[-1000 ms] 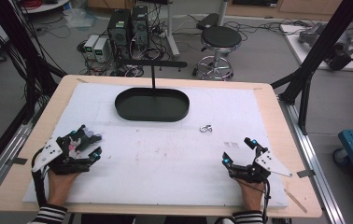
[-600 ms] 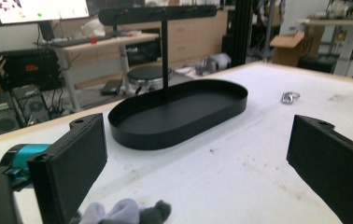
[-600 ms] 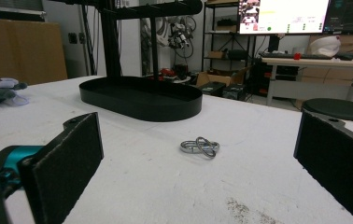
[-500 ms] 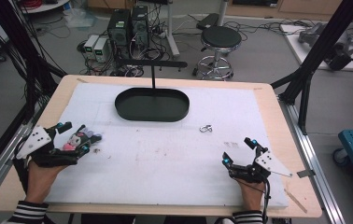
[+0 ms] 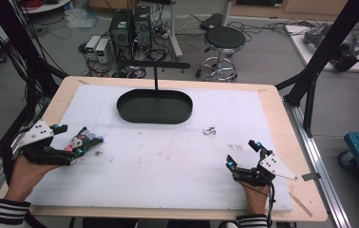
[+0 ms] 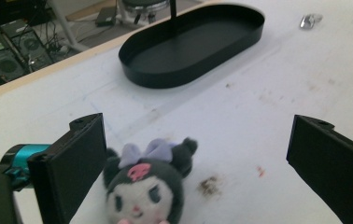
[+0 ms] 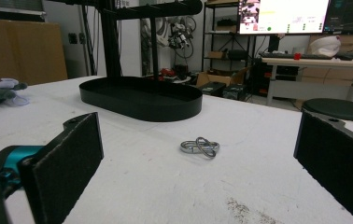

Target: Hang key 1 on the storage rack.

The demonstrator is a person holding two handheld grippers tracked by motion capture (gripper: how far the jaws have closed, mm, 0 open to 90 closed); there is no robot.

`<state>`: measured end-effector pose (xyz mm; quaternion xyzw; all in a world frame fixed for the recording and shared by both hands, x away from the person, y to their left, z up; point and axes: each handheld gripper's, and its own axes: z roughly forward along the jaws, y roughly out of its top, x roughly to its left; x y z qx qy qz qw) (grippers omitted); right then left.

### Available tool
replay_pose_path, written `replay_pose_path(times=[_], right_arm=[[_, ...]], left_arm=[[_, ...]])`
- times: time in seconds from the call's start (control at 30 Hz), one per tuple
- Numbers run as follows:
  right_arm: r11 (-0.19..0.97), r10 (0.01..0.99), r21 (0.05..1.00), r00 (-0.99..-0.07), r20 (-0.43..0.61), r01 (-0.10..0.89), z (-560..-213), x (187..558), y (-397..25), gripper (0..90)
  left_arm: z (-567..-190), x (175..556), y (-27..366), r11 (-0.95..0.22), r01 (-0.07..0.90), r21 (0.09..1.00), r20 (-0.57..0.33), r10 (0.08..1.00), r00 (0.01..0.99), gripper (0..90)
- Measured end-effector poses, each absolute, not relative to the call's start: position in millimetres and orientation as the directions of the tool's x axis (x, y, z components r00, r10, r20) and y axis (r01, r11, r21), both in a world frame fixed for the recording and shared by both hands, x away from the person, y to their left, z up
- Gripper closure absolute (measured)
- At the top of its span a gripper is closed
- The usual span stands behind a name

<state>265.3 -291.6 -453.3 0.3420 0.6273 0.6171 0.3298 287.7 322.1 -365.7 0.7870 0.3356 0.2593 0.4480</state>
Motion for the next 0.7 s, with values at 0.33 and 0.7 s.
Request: replay_pose_path(times=[0.33,0.7], right_arm=[[0.006,0.837,1.0,-0.547,0.008,0.023,-453,265,-291,0.5],[0.005,0.837,1.0,-0.547,0.008,0.024,-453,265,-291,0.5]], left_arm=[[-365,302,335,-0.497,0.412,0.764,0.137,0.748,0.649,5.6],[-377,315,340,-0.55,0.518,0.655,0.116,0.751,0.65,5.5]])
